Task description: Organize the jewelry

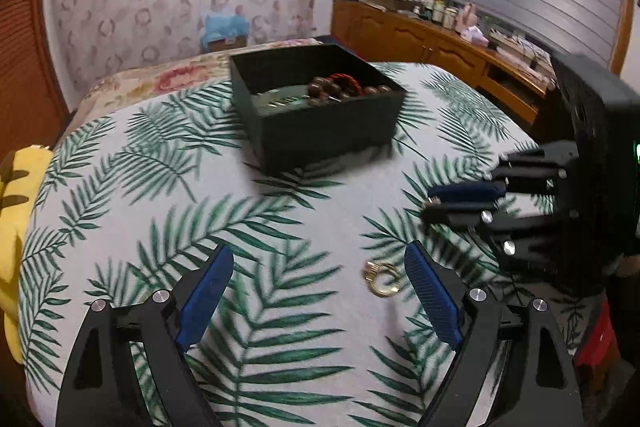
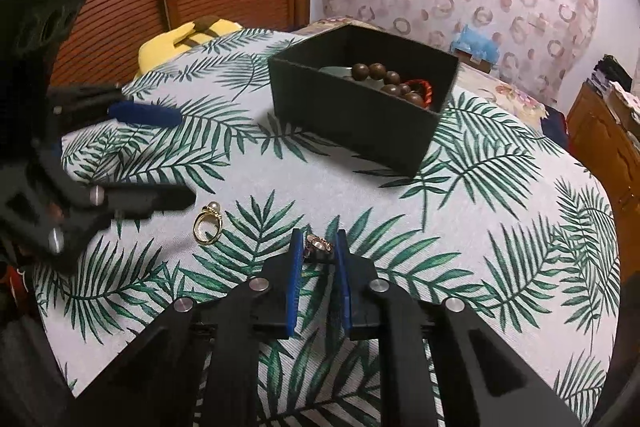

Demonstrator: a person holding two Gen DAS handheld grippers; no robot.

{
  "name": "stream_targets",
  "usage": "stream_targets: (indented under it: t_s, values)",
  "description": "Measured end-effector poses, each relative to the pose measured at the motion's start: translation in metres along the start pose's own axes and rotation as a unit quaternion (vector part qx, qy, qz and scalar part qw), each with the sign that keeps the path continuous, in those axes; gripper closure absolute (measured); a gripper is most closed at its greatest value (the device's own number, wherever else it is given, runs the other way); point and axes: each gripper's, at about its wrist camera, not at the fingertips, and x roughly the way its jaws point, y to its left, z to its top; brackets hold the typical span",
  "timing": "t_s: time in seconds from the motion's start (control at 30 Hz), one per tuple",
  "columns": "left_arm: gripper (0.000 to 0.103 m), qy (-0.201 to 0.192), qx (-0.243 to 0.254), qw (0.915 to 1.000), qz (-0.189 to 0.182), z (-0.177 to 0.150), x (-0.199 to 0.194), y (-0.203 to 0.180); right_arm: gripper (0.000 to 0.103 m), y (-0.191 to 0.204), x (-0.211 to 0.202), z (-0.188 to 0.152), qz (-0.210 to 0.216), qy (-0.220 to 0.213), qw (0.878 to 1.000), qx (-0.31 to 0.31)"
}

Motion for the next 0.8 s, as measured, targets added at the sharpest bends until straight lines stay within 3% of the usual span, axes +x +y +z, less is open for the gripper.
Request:
stream_targets:
  t_s: [0.27, 0.43, 0.67, 0.73, 0.8]
  values:
    - [0.020, 0.010, 0.041, 0.9991, -0.004, -0.003, 0.004, -0.025, 0.085, -0.007, -0.017, -0.001, -0.007, -0.018, 1.000, 0.011]
    - [0.046, 0.032, 0.058, 0.9978, -0.010, -0.008, 0.013, -0.035, 0.085, -0.007, -0.018, -0.001, -0.008, -0.019, 1.000, 0.013]
    - [0.066, 0.035, 0.071, 0.9968, -0.006, -0.010, 0.017, -0.042, 0.085, -0.009, -0.019, -0.002, -0.008, -0.020, 1.000, 0.013]
    - [0.080, 0.033, 0.070, 0.9970, -0.009, -0.010, 0.016, -0.040, 0.085, -0.009, -0.020, -0.002, -0.008, -0.020, 1.000, 0.012]
    - [0.080, 0.033, 0.069, 0.9970, -0.014, -0.010, 0.016, -0.040, 0.085, -0.009, -0.021, -0.002, -0.008, -0.021, 1.000, 0.012]
